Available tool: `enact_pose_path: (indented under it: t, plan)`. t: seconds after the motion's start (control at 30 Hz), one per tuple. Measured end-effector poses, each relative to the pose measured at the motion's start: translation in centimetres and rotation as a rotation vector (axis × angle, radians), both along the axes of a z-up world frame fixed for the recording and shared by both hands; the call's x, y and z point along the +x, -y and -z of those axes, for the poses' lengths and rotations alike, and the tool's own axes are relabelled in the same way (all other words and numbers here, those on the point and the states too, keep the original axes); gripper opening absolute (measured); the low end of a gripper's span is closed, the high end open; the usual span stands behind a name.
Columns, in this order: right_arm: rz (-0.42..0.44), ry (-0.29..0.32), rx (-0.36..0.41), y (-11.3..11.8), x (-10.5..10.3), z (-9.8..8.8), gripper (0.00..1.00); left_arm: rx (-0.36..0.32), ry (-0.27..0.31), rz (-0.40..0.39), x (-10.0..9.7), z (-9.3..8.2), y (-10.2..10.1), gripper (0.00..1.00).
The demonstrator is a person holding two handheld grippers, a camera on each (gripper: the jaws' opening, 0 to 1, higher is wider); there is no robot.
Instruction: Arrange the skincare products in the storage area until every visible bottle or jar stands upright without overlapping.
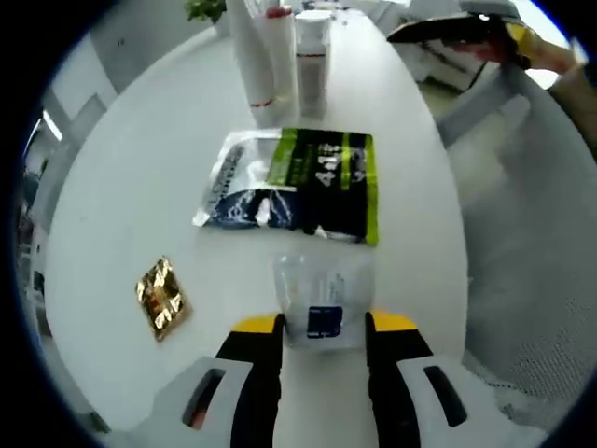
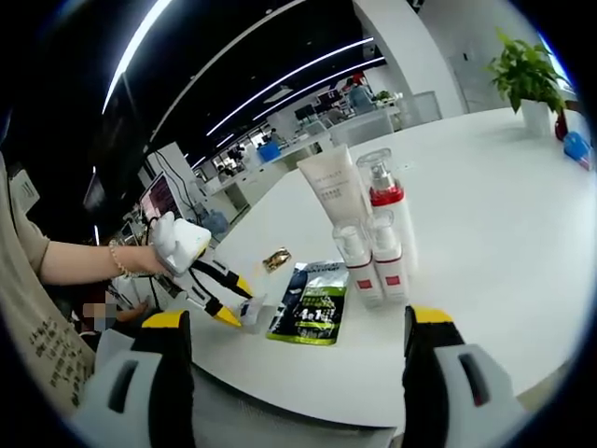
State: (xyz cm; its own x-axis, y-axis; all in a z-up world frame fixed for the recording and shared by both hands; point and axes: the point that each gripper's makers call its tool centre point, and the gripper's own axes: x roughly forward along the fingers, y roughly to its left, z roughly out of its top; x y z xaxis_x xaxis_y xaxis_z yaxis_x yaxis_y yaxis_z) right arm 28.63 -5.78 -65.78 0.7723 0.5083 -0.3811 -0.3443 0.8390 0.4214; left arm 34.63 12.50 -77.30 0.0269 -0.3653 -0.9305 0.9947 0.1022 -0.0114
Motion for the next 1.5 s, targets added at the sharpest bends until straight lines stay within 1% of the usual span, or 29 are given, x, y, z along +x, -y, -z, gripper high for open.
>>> enact_pose_path:
  t: [0.1,0.23,0.33,0.63,0.97,1.23,1.37,1.5]
  plan:
    - [0.003,0.001,0.001,0.05,0.03,-0.02,0.95,0.013,0.01,0.015,0.07,0.18,-0.01,0.32]
    - [0.007,0.001,0.002,0.11,0.04,-0.04,0.95,0.015,0.007,0.017,0.15,0.31,0.05,0.34]
    - [0.009,0.0,0.005,0.14,0.06,-0.03,0.95,0.017,0.015,0.019,0.26,0.41,0.05,0.34]
    - [0.005,-0.007,0.003,0.04,0.04,0.08,0.95,0.012,0.036,0.012,0.54,0.51,0.18,0.36]
    - [0.003,-0.011,0.002,0.0,0.0,0.13,0.95,0.014,0.037,0.004,0.39,0.91,0.11,0.37]
    - [0.002,-0.014,-0.001,0.0,-0.01,0.16,0.95,0.012,0.046,-0.002,0.64,0.85,0.02,0.4]
    - [0.001,-0.015,-0.002,0.0,-0.01,0.18,0.95,0.011,0.047,-0.009,0.7,0.79,0.01,0.43]
    - [0.001,-0.015,-0.001,0.01,0.03,0.18,0.95,-0.008,0.046,-0.03,0.84,0.54,0.26,0.46]
